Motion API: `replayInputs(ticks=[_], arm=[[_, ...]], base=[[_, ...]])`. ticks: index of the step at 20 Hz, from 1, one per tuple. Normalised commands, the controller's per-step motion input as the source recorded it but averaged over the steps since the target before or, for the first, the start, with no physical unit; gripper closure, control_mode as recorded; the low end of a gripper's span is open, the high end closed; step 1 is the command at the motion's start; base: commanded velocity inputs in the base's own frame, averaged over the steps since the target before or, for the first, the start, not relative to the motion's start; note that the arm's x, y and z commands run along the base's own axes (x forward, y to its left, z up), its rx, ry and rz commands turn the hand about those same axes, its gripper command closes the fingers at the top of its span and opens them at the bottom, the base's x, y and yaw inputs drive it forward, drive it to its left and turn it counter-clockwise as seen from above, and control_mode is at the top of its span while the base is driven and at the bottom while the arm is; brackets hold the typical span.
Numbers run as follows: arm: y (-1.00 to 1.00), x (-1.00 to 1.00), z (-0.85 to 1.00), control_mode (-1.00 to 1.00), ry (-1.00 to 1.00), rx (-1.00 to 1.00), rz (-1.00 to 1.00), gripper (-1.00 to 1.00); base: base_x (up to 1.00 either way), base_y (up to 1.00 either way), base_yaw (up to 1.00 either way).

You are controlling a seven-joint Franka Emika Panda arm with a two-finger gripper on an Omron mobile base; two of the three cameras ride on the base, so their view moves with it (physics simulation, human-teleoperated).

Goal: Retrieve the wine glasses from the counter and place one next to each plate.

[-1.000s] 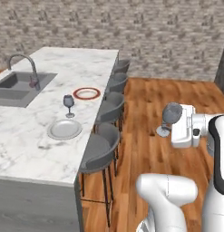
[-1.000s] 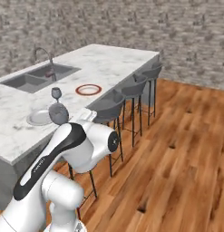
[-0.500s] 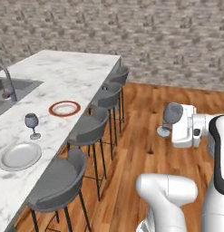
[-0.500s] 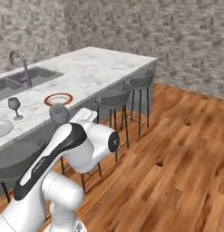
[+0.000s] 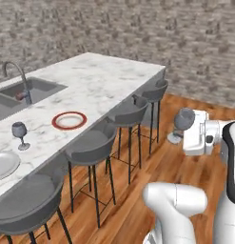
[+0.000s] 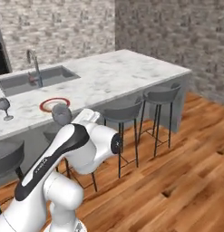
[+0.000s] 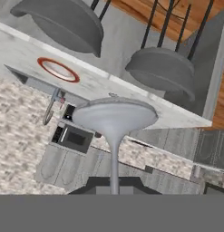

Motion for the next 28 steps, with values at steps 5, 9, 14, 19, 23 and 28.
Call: replayInputs(ticks=[5,9,14,19,23,28], arm=[[0.00,0.00,0.00,1.00,0.00,0.00,0.00,1.00],[0.00,0.00,0.00,1.00,0.00,0.00,0.00,1.00],[0.00,0.00,0.00,1.00,0.00,0.00,0.00,1.00],[0.00,0.00,0.00,1.00,0.00,0.00,0.00,1.00],[0.00,0.00,0.00,1.00,0.00,0.00,0.00,1.00],[0.00,0.00,0.00,1.00,0.00,0.00,0.00,1.00]], base=[[0.30,-0.74,0.72],[0.24,-0.66,0.75],[0.14,-0.78,0.69],[0.11,-0.77,0.55],[0.34,-0.57,0.25],[0.61,-0.70,0.15]])
